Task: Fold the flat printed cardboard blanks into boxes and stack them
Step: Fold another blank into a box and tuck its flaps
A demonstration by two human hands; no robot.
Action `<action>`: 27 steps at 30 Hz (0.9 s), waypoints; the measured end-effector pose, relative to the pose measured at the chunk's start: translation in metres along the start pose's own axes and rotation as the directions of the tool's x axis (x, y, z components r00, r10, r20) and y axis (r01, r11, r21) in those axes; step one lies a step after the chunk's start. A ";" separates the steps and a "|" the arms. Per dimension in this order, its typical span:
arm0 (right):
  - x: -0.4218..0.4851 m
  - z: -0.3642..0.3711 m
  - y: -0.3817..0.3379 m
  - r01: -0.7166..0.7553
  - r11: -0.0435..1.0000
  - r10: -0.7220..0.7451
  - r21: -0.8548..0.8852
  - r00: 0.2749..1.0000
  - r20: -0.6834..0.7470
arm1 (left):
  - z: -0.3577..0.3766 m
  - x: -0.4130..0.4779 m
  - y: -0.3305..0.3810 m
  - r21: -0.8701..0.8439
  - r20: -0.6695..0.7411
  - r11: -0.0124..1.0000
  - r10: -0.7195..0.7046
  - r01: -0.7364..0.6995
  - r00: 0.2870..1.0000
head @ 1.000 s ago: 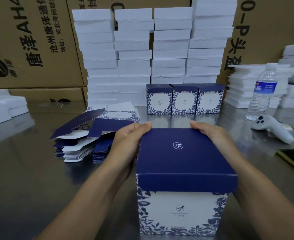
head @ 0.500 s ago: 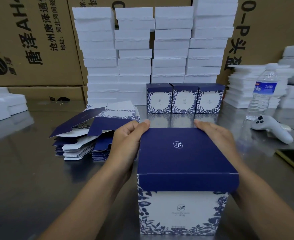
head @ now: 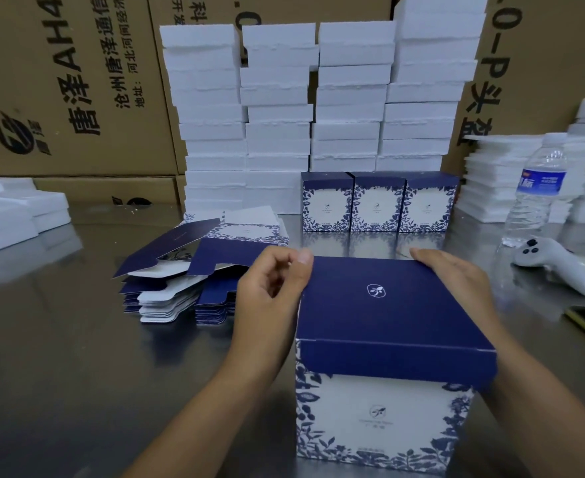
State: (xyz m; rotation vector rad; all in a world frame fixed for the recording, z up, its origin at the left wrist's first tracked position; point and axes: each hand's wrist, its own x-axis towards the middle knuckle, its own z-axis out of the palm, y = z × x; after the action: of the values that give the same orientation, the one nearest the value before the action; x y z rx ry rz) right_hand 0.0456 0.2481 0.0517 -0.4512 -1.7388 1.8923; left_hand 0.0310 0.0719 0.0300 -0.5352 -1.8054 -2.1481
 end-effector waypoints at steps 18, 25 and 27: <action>0.006 -0.010 0.009 0.311 0.949 -0.293 0.051 0.930 -0.223 | 0.006 -0.007 -0.011 0.298 0.256 0.911 0.211 -0.285 0.943; -0.010 -0.001 0.004 0.633 0.774 -0.627 0.021 0.761 0.167 | 0.006 -0.004 -0.018 0.334 0.120 0.875 0.329 -0.350 0.937; -0.017 0.004 0.008 0.754 0.642 -0.680 -0.137 0.643 0.352 | 0.006 -0.004 -0.018 0.346 0.125 0.863 0.348 -0.369 0.929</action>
State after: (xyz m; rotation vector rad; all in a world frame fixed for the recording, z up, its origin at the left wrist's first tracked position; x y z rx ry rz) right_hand 0.0560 0.2350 0.0427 0.4193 -1.9530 1.1511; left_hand 0.0272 0.0811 0.0132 -0.7746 -1.8950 -1.5211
